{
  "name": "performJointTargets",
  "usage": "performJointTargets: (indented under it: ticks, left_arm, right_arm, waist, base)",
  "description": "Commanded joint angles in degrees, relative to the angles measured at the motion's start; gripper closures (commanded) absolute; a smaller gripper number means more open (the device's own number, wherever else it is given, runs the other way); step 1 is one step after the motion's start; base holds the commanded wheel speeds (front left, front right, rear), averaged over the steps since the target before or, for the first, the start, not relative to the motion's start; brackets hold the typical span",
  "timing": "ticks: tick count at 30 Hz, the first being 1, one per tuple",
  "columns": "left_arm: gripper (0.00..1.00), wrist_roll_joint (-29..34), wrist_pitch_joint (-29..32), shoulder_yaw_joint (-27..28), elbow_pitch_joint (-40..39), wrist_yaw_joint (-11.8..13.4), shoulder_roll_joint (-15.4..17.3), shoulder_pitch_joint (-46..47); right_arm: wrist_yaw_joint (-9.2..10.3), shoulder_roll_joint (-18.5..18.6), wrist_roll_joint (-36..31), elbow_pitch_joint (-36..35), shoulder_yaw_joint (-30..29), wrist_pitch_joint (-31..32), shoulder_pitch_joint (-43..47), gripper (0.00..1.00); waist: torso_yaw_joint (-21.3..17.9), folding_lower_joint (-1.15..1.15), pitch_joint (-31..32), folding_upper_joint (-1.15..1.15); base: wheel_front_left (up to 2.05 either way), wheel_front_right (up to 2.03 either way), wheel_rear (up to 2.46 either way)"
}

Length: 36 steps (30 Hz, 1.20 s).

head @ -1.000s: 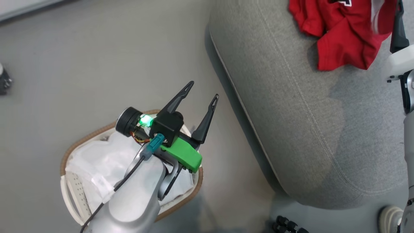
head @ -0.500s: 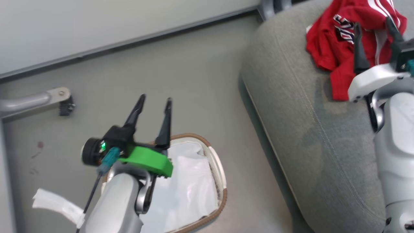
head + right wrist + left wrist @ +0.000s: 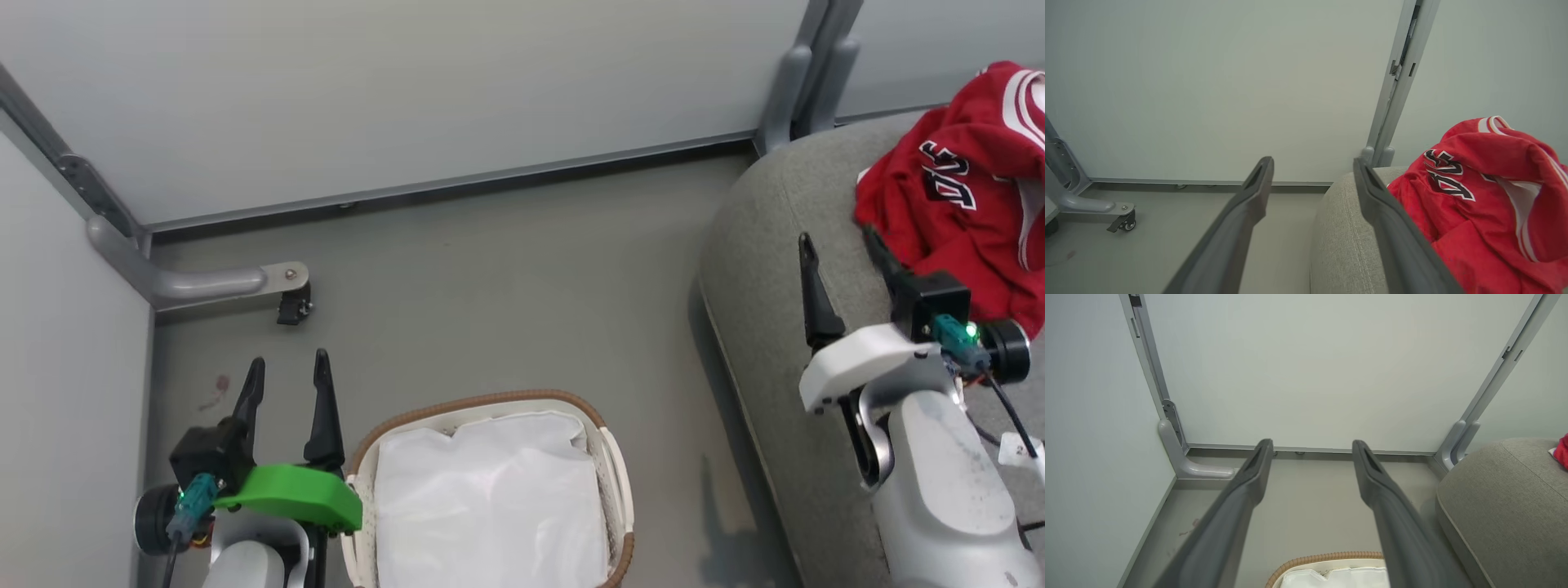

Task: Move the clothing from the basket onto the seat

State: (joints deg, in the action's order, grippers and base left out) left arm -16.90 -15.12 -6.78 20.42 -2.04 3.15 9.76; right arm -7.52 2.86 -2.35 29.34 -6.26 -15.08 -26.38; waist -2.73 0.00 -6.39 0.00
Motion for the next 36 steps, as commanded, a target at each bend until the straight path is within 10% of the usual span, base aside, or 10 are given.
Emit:
performJointTargets:
  ticks: [1,30,31,36]
  left_arm:
    - [0.00,0.0,0.0,0.4,0.3,-0.4,0.0,-1.5]
    - [0.00,-3.6,0.0,-0.7,1.2,-0.8,-0.2,-6.6]
    - [1.00,-3.7,0.0,-0.7,1.2,-0.7,-0.3,-6.5]
    - [1.00,-6.3,0.9,-0.1,2.4,-0.8,-0.3,-6.4]
  right_arm:
    - [0.06,0.3,2.1,-0.8,0.3,-0.1,2.4,0.00]
    - [0.06,0.2,11.2,-7.5,5.7,-0.1,17.3,0.00]
    - [0.00,-0.1,10.9,-7.7,5.7,0.0,17.2,1.00]
    - [0.00,-0.4,13.6,-6.2,4.9,1.3,17.3,1.00]
  waist:
    - [3.1,0.00,3.2,0.00]
    - [4.1,0.00,4.7,0.00]
    - [4.1,0.00,4.7,0.00]
    - [4.0,0.00,4.7,0.00]
  base:
    - [0.00,0.00,0.00]
    - [0.00,0.00,0.00]
    - [0.00,0.00,0.00]
    - [0.00,0.00,0.00]
